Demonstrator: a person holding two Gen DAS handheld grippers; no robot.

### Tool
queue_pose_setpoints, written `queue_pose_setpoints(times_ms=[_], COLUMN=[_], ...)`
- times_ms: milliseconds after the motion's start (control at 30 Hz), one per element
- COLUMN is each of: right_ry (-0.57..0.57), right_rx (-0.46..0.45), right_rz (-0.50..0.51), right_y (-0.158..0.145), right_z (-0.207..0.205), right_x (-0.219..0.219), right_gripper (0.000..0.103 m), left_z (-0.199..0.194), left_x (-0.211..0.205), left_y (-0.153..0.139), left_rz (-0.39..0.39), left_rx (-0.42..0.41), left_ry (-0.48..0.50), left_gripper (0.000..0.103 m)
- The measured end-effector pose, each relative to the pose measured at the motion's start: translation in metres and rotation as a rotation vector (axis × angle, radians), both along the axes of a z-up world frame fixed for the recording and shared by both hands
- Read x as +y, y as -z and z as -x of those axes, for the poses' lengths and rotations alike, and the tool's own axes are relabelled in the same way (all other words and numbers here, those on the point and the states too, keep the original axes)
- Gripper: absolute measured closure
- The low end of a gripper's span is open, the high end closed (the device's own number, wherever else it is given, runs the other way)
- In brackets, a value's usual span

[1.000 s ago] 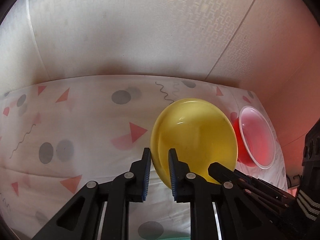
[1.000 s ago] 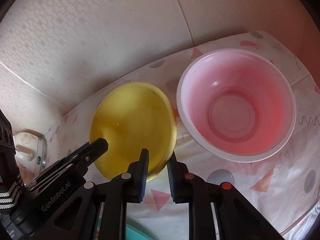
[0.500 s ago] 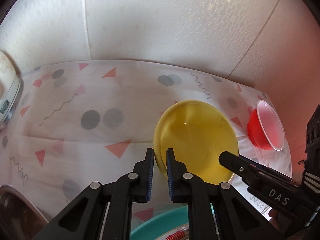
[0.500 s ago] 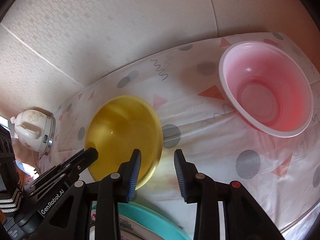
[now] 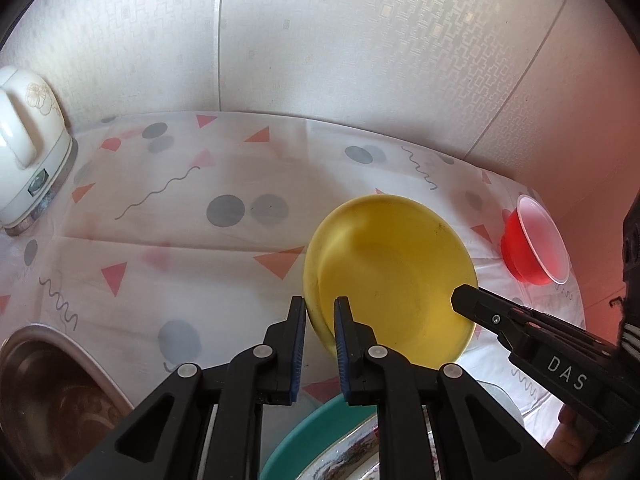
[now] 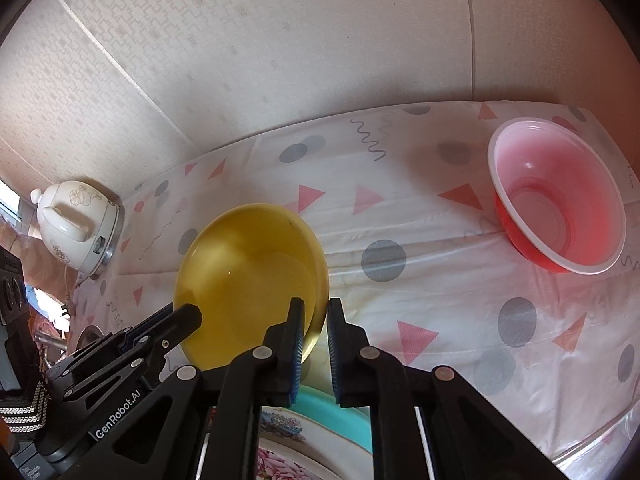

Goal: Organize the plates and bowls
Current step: 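Carry the yellow bowl with the right gripper over the steel bowl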

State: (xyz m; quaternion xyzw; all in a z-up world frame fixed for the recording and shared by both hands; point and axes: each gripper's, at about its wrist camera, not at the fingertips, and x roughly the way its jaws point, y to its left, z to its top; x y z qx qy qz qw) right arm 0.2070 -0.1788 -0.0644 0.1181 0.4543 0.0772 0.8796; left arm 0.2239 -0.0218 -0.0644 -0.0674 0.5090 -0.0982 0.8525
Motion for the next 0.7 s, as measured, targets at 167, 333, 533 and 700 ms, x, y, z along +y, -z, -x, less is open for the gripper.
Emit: queue_pose_setpoints(times_ms=[167,333,533,700], right_ry=[-0.017,-0.047,-0.096,-0.159], right_rx=[-0.002,-0.019,-0.034,-0.043], right_rz=[-0.029,-0.041,-0.057,-0.072], right_y=[-0.003,-0.009,-0.017,-0.021], right_z=[0.004,0.01,0.022,0.034], right_x=[0.007,0.019,0.035,0.057], right_gripper=[0.092,0.092,0.092,0.092], left_z=[0.017,0.035,0.058,0.079], left_x=[0.013,0.028,0.049,0.075], left_y=[-0.012,-0.024,-0.036,-0.046], left_rz=[0.024,0.046,0.063,0.081], left_rx=[-0.041,-0.068,-0.092,-0.11], left_ry=[-0.024,-0.049,-0.091,-0.14], left_gripper=[0.089,0.089,0.089,0.089])
